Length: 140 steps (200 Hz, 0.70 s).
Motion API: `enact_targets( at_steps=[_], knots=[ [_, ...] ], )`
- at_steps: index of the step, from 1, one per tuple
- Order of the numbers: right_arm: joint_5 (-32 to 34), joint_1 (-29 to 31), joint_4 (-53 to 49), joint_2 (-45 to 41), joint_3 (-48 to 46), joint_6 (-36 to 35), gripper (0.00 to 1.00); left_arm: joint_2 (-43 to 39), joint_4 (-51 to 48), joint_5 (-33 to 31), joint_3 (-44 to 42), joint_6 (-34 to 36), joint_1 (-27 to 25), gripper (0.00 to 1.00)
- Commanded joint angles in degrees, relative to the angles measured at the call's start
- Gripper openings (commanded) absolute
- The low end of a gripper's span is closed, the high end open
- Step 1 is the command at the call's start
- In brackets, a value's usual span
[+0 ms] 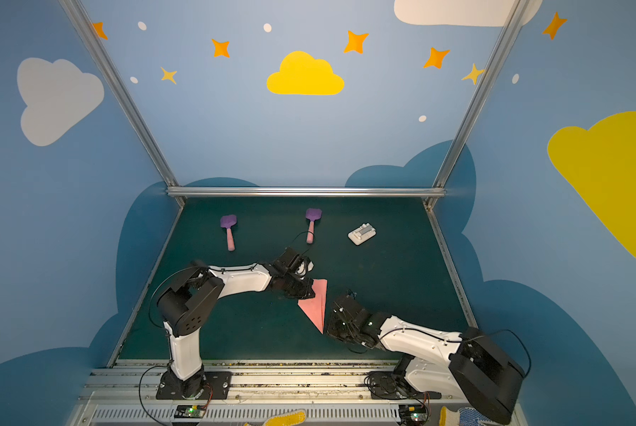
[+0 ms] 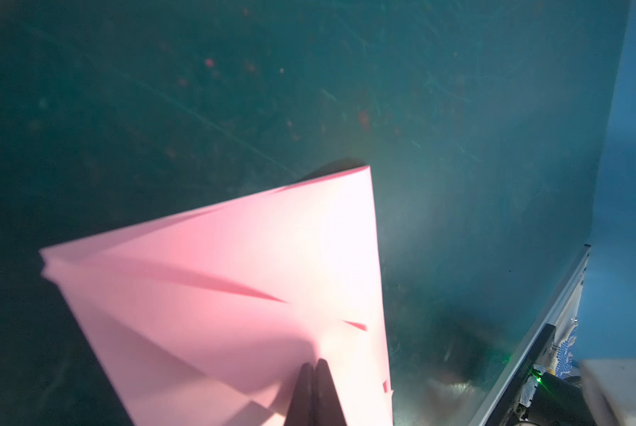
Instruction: Fold a paper plane with a square sheet of paper (fold left side to right side)
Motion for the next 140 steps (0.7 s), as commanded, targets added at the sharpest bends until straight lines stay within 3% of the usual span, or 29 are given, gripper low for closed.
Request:
enact_targets(
  at_steps=[1, 84, 140],
  knots=[
    [-0.64, -0.55, 1.20, 3.17, 2.73, -2.25, 0.00, 2.83, -2.47, -3.53, -2.62, -0.08, -0.49, 0.04],
    [-3.75, -2.06, 5.36, 11.93, 5.22, -4.53, 0.00, 2.61, -2.73, -3.64, -2.86, 0.17, -0.48, 0.04],
    [-3.50, -1.79, 4.62, 8.12, 1.67, -3.46, 0.00, 2.61, -2.91, -4.41, -3.18, -1.11, -0.48, 0.04]
  ],
)
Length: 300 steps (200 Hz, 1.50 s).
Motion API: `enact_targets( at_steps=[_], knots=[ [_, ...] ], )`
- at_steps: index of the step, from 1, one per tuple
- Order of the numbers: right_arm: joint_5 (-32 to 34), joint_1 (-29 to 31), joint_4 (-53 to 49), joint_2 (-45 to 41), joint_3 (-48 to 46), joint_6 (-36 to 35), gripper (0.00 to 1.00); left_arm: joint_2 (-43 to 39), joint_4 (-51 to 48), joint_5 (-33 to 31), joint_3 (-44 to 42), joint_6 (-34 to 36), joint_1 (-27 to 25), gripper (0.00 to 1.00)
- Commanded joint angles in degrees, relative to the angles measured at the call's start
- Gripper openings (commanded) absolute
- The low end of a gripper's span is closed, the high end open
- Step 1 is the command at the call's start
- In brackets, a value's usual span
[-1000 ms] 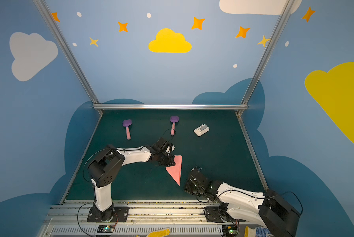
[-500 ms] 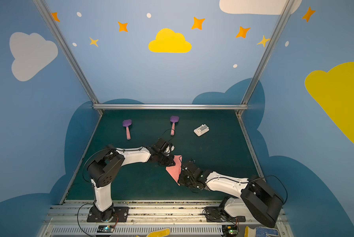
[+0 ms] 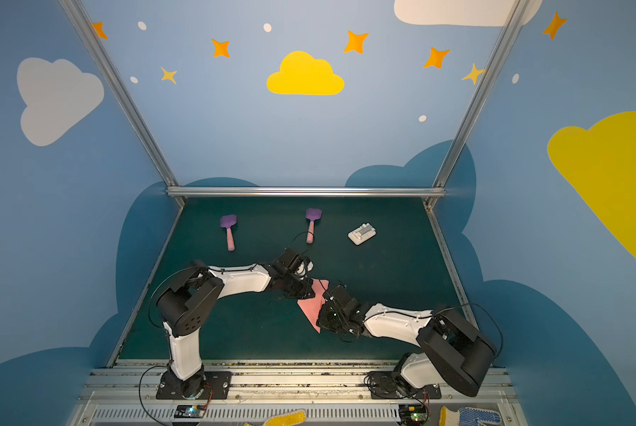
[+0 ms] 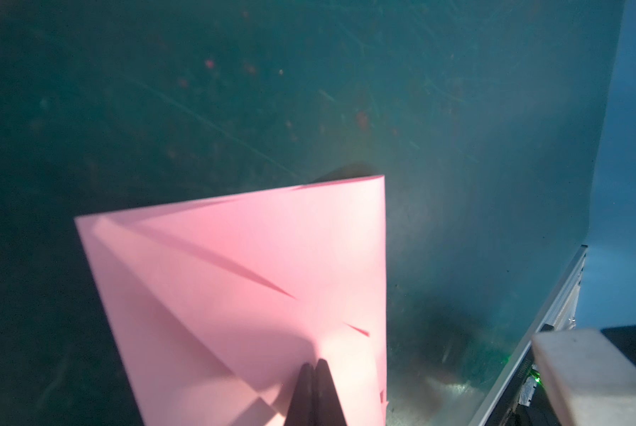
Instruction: Fold a paper plane with a square sheet of paper (fold left side to right side)
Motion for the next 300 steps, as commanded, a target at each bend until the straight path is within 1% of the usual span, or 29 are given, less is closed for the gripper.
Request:
enact_targets(
  at_steps=[1, 34, 64, 75, 87, 96, 111, 132, 158, 194, 217, 218, 240, 261, 279, 293, 295, 300],
  knots=[
    [-0.39, 0.26, -1.77, -2.22, -2.07, -0.01, 0.00, 2.83, -3.76, -4.50, -2.69, -0.93, -0.51, 0.04],
    [1.11, -0.42, -5.98, -8.36, -3.56, 0.47, 0.00, 1.58, -3.24, -6.38, -4.12, -5.45, -0.51, 0.04],
    [1.22, -1.19, -8.90, -13.26, -4.60, 0.13, 0.00, 0.52, -4.81, -7.80, -4.62, -11.53, -0.59, 0.04],
    [0.57, -1.47, -9.16, -14.30, -4.95, -0.24, 0.07, 0.17, -5.19, -8.16, -5.08, -13.92, -0.68, 0.04],
    [-0.22, -1.72, -8.81, -15.15, -5.50, -0.60, 0.19, -0.37, -5.47, -8.35, -5.63, -16.44, -0.79, 0.04],
    [-1.15, -1.97, -8.06, -15.51, -5.91, -0.94, 0.25, -0.73, -5.33, -8.54, -6.25, -18.33, -0.93, 0.04],
    [-2.68, -2.33, -6.93, -15.80, -6.28, -1.83, 0.33, -1.55, -4.04, -8.17, -7.55, -20.71, -1.21, 0.04],
    [-4.43, -2.64, -6.28, -15.58, -6.04, -3.21, 0.38, -3.90, -1.50, -7.88, -8.43, -20.43, -1.97, 0.04],
    [-6.05, -2.64, -5.12, -15.39, -5.62, -4.04, 0.38, -7.63, -2.01, -9.26, -7.66, -17.75, -2.34, 0.07],
    [-6.37, -2.61, -5.76, -14.87, -4.63, -4.43, 0.39, -11.96, -6.64, -11.58, -4.51, -14.15, -2.23, 0.20],
    [-6.68, -2.34, -4.90, -14.00, -4.63, -4.34, 0.41, -13.60, -11.46, -13.69, -2.04, -11.48, -1.88, 0.38],
    [-6.69, -2.36, -4.83, -13.95, -4.63, -4.33, 0.41, -13.64, -11.59, -14.55, -1.93, -11.36, -1.81, 0.38],
    [-6.55, -1.81, -5.10, -12.72, -3.69, -4.81, 0.42, -14.24, -14.45, -17.92, -1.89, -10.76, -0.58, 0.51],
    [-6.18, -1.50, -5.56, -12.58, -3.72, -5.15, 0.44, -14.13, -14.23, -17.53, -3.62, -10.42, 0.91, 0.60],
    [-5.15, -1.57, -7.04, -13.61, -3.92, -5.45, 0.47, -13.15, -13.04, -16.09, -5.02, -9.08, 1.44, 0.64],
    [-4.44, -1.89, -8.47, -15.03, -4.55, -5.45, 0.48, -12.20, -10.93, -14.45, -6.23, -7.64, 1.43, 0.68],
    [-4.31, -1.99, -8.65, -15.26, -4.59, -5.39, 0.48, -12.08, -10.51, -12.88, -6.40, -7.43, 1.47, 0.69],
    [-4.01, -2.22, -9.15, -15.95, -4.91, -5.32, 0.48, -11.80, -9.83, -11.80, -6.77, -6.84, 1.42, 0.70]
  ],
)
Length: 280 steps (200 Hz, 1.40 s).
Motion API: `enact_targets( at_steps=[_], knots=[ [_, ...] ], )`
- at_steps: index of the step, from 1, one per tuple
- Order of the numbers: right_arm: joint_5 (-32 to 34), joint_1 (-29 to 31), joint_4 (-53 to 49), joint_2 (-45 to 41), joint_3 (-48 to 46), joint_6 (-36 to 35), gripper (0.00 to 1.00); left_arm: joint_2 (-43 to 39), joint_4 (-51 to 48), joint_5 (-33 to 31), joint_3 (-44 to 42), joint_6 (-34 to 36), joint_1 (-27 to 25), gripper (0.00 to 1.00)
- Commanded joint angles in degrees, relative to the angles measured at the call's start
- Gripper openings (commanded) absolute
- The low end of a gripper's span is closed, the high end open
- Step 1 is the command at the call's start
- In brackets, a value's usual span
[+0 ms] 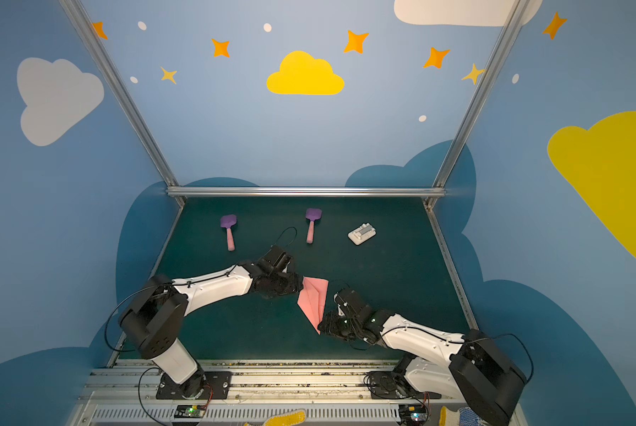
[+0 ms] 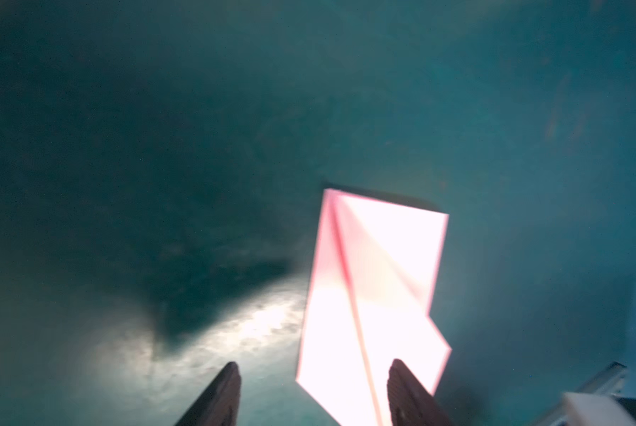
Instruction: Fold a paper plane with a square sheet of paper (fold left side to right side)
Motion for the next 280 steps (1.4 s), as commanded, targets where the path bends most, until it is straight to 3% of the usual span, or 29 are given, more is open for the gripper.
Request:
enact_targets(
  at_steps=[1, 54, 124, 156, 167, 197, 208, 215, 228, 242, 252, 280],
  knots=[
    [1.93, -0.44, -3.25, -2.60, 0.15, -0.67, 0.48, 1.86, 1.10, 3.55, -1.73, 3.57, -0.17, 0.70],
    [3.43, -5.32, -11.87, -14.36, -3.48, -1.95, 0.49, 4.44, 7.22, 8.51, -3.95, 3.08, -2.19, 0.71],
    [-2.50, -19.16, -24.58, -29.40, -6.44, -8.46, 0.51, 3.08, 17.29, 7.25, -6.74, -7.62, -13.05, 0.71],
    [-7.37, -25.66, -26.18, -30.40, -6.23, -11.92, 0.51, 0.81, 14.95, 1.50, -4.72, -10.55, -18.75, 0.71],
    [-8.80, -27.10, -26.41, -30.32, -5.75, -12.74, 0.51, -1.01, 11.44, -3.44, -4.43, -11.59, -19.20, 0.71],
    [-10.85, -28.30, -25.17, -29.03, -4.40, -13.43, 0.48, -5.87, 5.77, -8.03, -4.63, -10.55, -18.41, 0.69],
    [-12.27, -28.30, -22.81, -27.22, -4.40, -13.39, 0.44, -5.99, 4.35, -7.68, -3.47, -8.34, -17.79, 0.61],
    [-13.89, -28.30, -20.10, -25.94, -4.74, -13.45, 0.41, -5.78, 3.80, -6.76, -2.50, -6.17, -17.27, 0.51],
    [-15.83, -28.22, -16.00, -23.32, -5.07, -12.55, 0.25, -4.53, 3.60, -3.86, -0.43, -2.38, -16.34, 0.29],
    [-16.70, -28.03, -13.03, -20.02, -4.50, -12.36, 0.09, -2.47, 2.89, -0.41, 2.51, 1.74, -15.55, 0.14],
    [-17.12, -27.73, -11.45, -17.53, -3.82, -12.47, 0.00, -0.34, 2.28, 2.55, 4.46, 4.44, -15.16, 0.08],
    [-17.24, -25.68, -8.26, -10.98, -1.06, -12.85, 0.00, 5.63, 0.05, 7.81, 10.23, 9.72, -14.42, 0.04]
  ],
)
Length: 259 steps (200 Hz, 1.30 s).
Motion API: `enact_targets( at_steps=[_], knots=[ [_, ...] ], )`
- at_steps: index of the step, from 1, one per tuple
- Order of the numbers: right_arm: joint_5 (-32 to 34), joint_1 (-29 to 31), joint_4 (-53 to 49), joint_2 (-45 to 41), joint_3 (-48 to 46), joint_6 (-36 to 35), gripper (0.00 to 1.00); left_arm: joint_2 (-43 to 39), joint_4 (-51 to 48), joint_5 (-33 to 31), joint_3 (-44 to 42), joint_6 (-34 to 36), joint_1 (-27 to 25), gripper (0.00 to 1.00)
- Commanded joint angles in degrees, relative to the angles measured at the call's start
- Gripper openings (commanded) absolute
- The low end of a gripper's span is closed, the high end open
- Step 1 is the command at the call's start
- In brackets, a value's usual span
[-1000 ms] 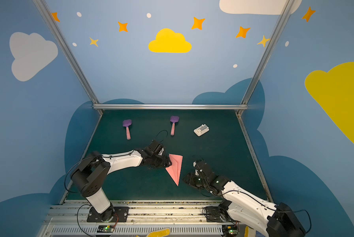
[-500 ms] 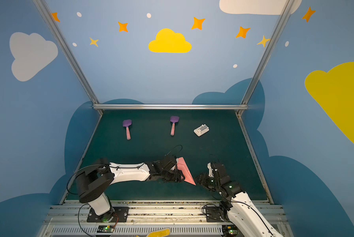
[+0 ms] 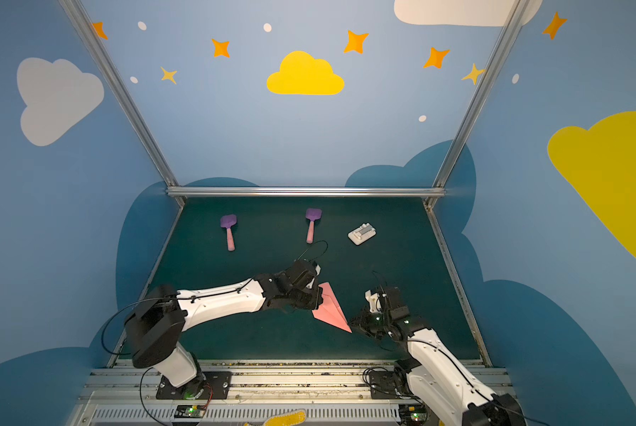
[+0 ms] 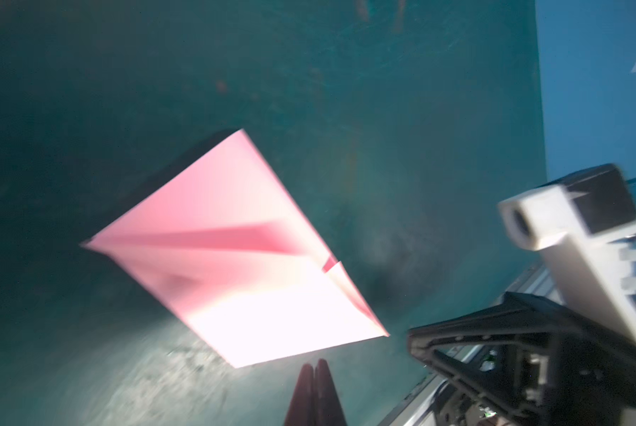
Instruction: Fold a paper plane with a square sheet of paper (fold left side to right side)
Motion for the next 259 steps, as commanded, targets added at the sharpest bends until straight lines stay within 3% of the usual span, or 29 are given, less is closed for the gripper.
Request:
enact_targets(
  at_steps=[1, 81, 259],
  knots=[
    [-1.68, 1.92, 5.60, 4.01, 3.57, -0.95, 0.00, 4.62, -3.96, 6.17, 3.60, 7.66, 0.56, 0.04],
    [1.51, 5.22, 9.81, 13.77, 7.33, -0.08, 0.00, 12.19, -3.17, 9.97, 6.70, 10.97, 1.83, 0.04],
    [4.59, 6.41, 17.01, 25.73, 4.86, -0.78, 0.00, 15.52, -2.61, 11.76, 6.65, 11.18, 3.71, 0.04]
  ],
)
